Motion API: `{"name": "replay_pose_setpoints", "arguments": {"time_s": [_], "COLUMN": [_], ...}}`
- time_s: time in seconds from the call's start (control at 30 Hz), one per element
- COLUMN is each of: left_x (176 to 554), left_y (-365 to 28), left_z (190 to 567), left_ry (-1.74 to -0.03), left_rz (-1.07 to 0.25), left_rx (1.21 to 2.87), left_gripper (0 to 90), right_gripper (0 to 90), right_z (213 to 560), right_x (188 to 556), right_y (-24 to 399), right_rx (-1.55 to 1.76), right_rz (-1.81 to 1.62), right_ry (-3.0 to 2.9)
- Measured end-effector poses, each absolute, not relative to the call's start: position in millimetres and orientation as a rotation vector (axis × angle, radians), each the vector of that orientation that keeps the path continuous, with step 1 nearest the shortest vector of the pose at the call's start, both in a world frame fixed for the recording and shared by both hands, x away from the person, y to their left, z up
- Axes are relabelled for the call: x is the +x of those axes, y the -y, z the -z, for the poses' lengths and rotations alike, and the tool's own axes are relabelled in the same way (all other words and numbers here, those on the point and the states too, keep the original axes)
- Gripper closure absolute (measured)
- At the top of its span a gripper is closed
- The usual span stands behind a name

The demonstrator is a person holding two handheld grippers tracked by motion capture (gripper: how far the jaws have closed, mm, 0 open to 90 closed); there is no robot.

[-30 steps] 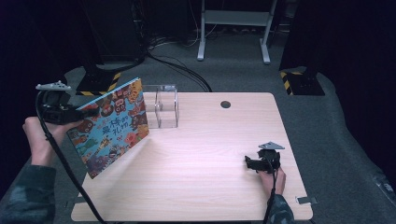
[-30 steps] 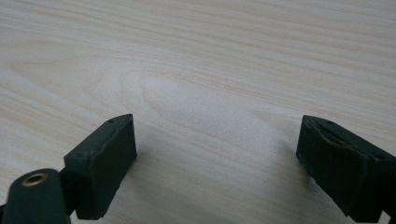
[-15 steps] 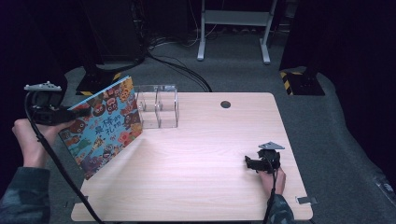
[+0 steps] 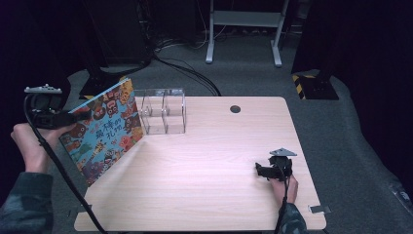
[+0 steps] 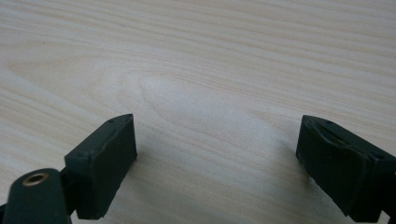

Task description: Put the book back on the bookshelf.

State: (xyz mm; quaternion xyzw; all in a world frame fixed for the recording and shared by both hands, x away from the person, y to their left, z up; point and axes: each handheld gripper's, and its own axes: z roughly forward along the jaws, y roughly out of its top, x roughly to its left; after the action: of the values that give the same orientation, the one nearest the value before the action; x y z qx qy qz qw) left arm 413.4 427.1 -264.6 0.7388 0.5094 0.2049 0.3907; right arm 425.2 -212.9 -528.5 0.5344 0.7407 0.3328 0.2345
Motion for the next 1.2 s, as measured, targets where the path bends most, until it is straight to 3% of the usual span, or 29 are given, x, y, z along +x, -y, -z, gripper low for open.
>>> {"name": "replay_pose_setpoints", "arguments": {"time_s": [1.2], "left_x": [458.5], "left_y": [-423.5], "left_z": [271.3], "left_ry": [-1.371], "left_rz": [-0.594], "left_rx": [1.819], "left_gripper": [81.1], "right_gripper": [11.7], "right_z": [528.5], "right_x": [425.2], "right_y": [212.8], "right_rx": [1.465], "right_rz": [-0.916], "right_ry": [-2.033]}}
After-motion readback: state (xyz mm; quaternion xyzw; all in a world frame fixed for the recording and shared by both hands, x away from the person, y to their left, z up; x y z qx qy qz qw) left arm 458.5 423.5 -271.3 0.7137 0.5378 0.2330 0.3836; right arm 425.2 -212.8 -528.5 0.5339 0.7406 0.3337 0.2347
